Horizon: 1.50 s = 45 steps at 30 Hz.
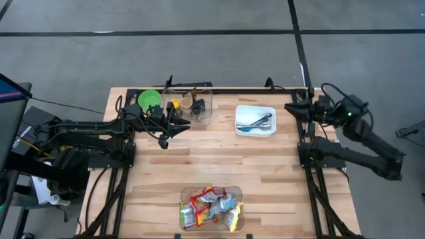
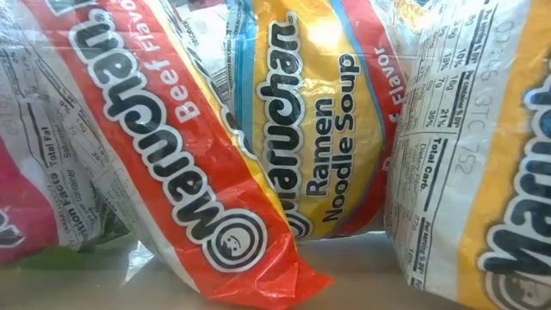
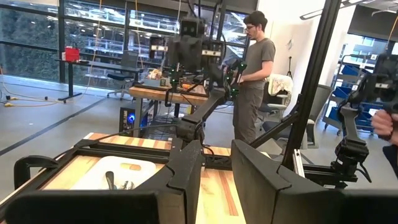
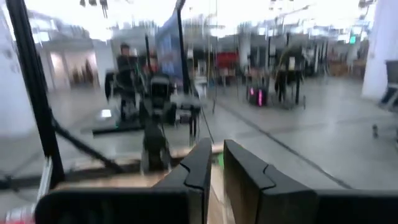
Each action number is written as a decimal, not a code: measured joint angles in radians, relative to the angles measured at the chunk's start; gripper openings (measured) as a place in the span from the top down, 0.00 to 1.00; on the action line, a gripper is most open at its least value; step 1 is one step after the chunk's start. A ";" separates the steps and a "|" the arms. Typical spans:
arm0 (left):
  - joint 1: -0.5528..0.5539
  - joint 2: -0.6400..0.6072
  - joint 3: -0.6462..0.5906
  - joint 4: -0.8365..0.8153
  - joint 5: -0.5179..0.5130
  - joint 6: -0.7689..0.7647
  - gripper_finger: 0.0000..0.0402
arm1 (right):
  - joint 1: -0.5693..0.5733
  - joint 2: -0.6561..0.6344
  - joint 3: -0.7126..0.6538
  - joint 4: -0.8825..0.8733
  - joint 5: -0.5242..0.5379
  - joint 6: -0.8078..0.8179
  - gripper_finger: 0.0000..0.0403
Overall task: Pick & Place Food Item
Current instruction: Return to Home Position
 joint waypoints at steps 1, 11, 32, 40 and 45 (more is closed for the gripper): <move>0.000 0.000 0.000 0.000 0.000 0.000 0.79 | 0.000 -0.021 -0.044 0.054 0.000 0.021 0.91; 0.000 0.000 0.000 0.000 0.000 0.000 0.79 | 0.001 -0.119 -0.256 0.210 0.003 0.007 0.91; 0.000 0.000 0.000 0.028 0.000 0.052 0.79 | 0.019 -0.350 -0.378 0.283 0.150 -0.026 0.91; 0.000 0.000 0.000 0.028 0.000 0.052 0.79 | 0.019 -0.367 -0.391 0.254 0.216 -0.013 0.91; 0.000 0.000 0.000 0.030 0.000 0.052 0.79 | 0.019 -0.363 -0.391 0.234 0.242 -0.010 0.91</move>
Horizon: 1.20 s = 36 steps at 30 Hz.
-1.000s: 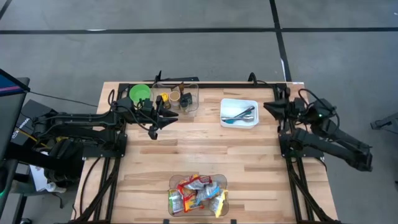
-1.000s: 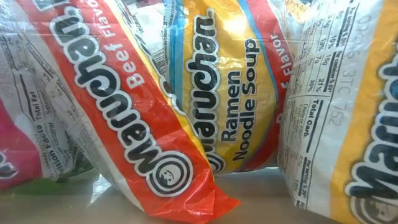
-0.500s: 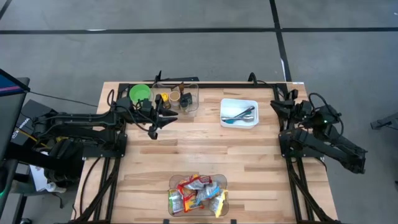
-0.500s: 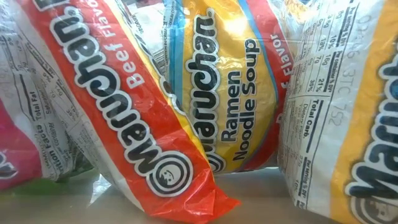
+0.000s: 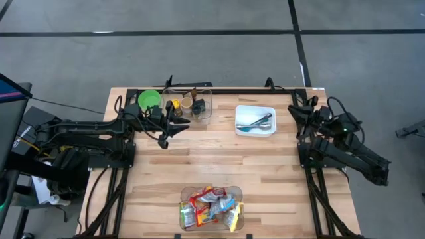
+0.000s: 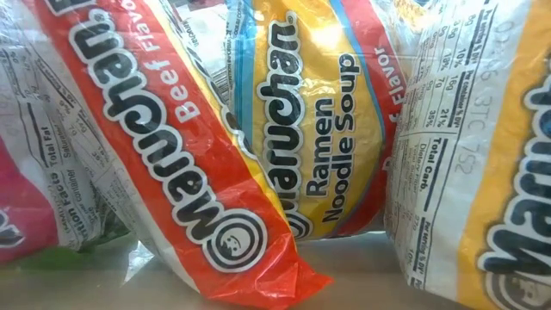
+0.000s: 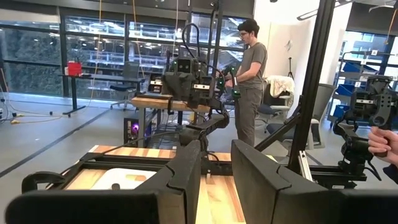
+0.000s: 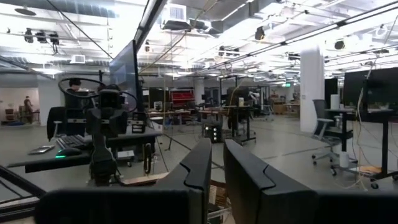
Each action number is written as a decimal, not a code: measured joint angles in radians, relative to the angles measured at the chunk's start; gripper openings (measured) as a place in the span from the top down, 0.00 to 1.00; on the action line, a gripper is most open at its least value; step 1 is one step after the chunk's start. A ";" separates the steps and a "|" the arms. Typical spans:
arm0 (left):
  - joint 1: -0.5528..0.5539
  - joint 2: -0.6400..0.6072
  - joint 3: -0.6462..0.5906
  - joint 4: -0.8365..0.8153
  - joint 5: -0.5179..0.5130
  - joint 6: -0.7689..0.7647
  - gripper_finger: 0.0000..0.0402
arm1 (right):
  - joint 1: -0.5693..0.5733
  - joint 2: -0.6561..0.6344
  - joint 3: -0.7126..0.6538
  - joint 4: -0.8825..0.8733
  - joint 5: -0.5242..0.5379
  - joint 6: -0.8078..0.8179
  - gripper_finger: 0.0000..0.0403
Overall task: Pick & Place Food Item
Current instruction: Return to Home Position
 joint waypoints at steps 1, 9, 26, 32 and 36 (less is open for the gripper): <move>0.000 0.000 0.000 0.000 0.000 0.000 0.79 | 0.000 0.000 -0.003 0.000 0.000 0.000 0.91; 0.000 0.000 0.000 0.039 0.000 0.000 0.79 | 0.000 -0.002 -0.120 0.128 0.055 0.015 0.91; 0.106 -0.197 0.000 -0.007 0.000 0.000 0.79 | 0.021 0.006 -0.150 0.053 0.081 0.027 0.91; 0.150 -0.315 0.000 -0.088 0.000 0.000 0.79 | 0.020 0.006 -0.150 0.052 0.082 0.026 0.91; 0.176 -0.404 0.000 -0.146 0.000 0.000 0.79 | 0.020 0.006 -0.150 0.052 0.081 0.021 0.91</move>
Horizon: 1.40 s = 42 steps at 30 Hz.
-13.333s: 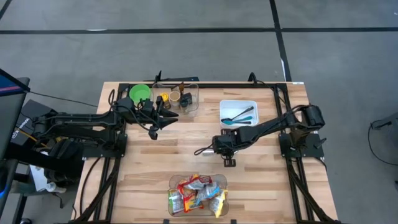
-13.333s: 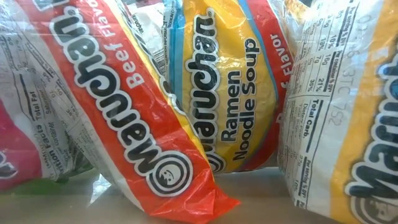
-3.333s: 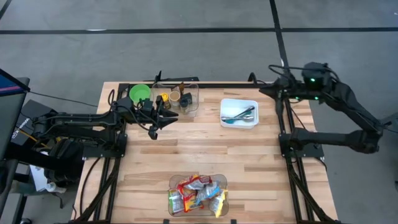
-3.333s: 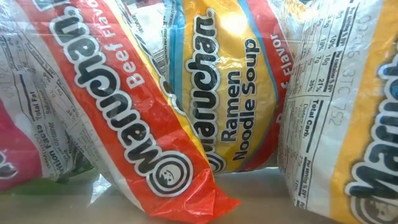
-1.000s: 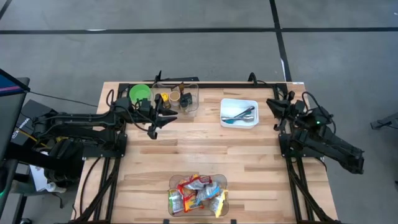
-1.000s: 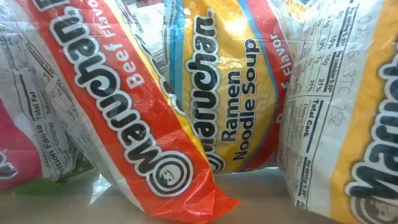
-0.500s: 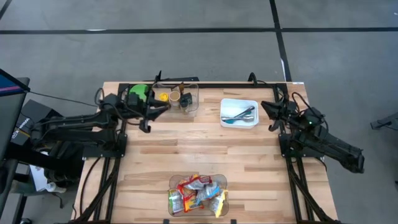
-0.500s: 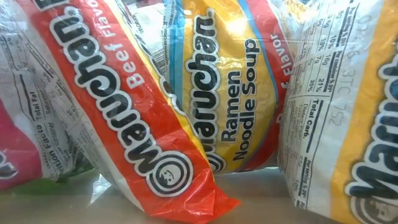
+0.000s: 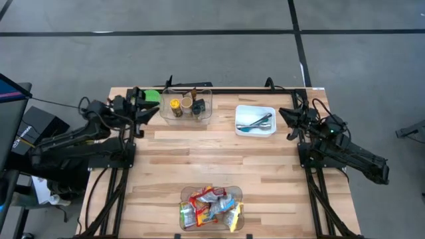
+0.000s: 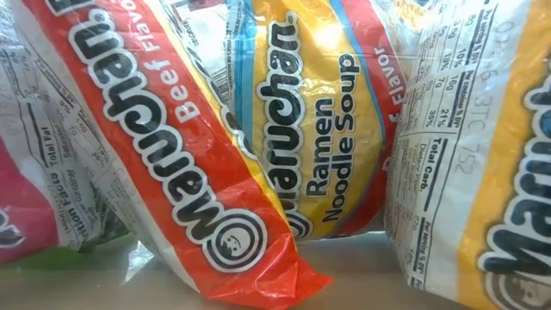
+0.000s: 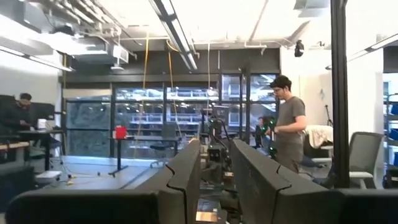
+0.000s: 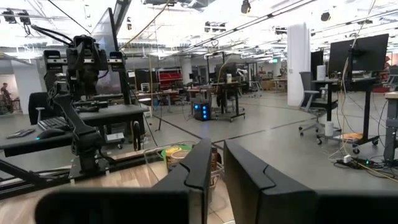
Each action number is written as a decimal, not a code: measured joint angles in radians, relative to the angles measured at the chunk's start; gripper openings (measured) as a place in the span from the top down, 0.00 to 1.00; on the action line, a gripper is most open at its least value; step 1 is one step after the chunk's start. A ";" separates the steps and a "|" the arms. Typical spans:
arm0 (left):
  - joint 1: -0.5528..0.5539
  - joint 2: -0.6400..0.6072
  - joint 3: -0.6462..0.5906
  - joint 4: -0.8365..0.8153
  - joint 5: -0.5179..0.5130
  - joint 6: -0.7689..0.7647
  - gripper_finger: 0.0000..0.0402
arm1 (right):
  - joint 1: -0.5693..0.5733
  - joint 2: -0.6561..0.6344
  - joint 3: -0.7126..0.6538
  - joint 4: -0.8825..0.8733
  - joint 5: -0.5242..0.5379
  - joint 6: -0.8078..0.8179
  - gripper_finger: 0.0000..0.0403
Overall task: Pick & Place Food Item
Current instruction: Return to Home Position
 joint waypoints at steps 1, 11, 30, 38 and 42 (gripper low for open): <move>0.007 -0.023 0.000 -0.017 0.000 0.000 0.79 | 0.000 0.000 0.000 -0.001 0.000 0.000 0.91; 0.065 -0.267 0.000 -0.189 0.000 0.000 0.79 | 0.000 0.000 0.000 -0.046 0.000 -0.003 0.91; 0.076 -0.499 0.000 -0.473 0.000 0.000 0.79 | 0.000 0.000 0.000 -0.097 0.000 -0.003 0.91; 0.076 -0.525 0.000 -0.579 -0.015 0.024 0.79 | 0.000 0.000 -0.001 -0.097 -0.002 -0.003 0.91; 0.076 -0.525 -0.014 -0.585 -0.049 0.025 0.79 | 0.000 -0.001 -0.074 0.011 -0.004 -0.004 0.91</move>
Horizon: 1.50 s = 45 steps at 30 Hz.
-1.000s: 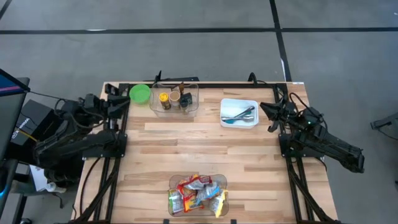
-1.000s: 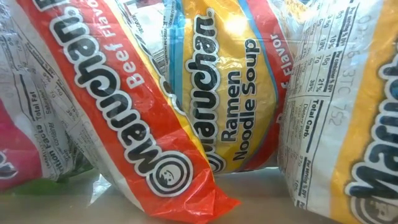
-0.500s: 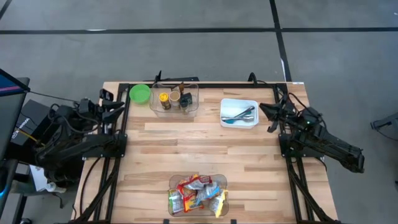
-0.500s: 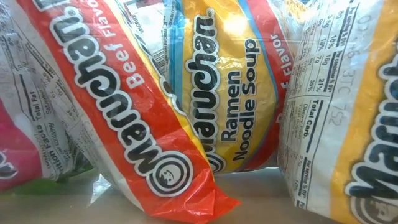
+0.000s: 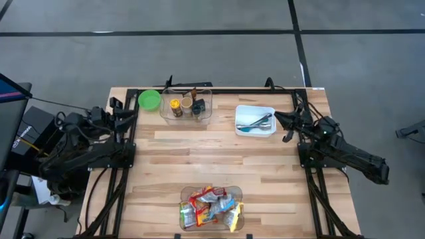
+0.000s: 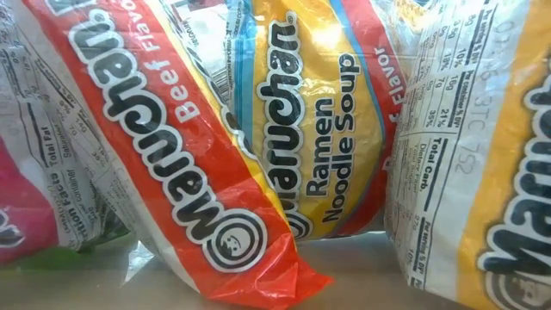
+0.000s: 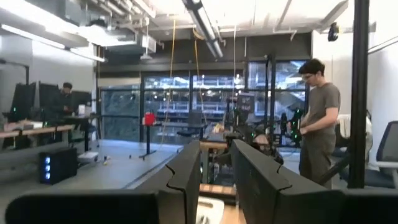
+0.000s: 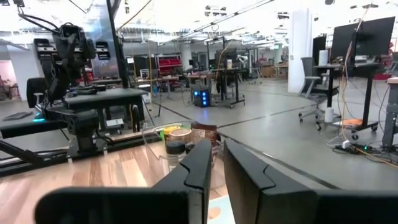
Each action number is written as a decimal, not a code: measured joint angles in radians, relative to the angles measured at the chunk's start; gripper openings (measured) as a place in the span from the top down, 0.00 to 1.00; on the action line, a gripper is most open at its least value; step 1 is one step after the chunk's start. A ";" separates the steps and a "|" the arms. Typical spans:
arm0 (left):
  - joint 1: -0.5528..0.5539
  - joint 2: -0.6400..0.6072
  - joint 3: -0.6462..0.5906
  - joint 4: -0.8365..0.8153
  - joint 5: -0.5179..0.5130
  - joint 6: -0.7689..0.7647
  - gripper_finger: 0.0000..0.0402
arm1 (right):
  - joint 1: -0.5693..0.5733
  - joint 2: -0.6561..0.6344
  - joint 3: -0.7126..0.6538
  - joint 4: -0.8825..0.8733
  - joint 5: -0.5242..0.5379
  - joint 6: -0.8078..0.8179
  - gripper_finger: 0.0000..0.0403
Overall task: Pick & Place Food Item
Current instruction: Return to Home Position
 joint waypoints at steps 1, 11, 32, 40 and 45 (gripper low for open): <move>0.000 0.000 -0.009 -0.001 -0.004 0.000 0.79 | 0.000 0.000 -0.021 0.029 0.000 -0.002 0.91; 0.000 0.001 -0.138 0.035 -0.095 -0.001 0.79 | -0.015 0.000 -0.059 0.077 0.000 0.008 0.91; 0.000 0.001 -0.427 0.255 -0.156 0.027 0.79 | -0.015 0.008 -0.060 -0.099 -0.001 0.001 0.91; 0.000 0.003 -0.471 0.243 -0.155 0.028 0.79 | -0.015 0.008 -0.060 -0.100 -0.001 0.001 0.91; 0.000 0.004 -0.471 0.247 -0.155 0.028 0.79 | -0.015 0.008 -0.060 -0.101 -0.001 0.001 0.91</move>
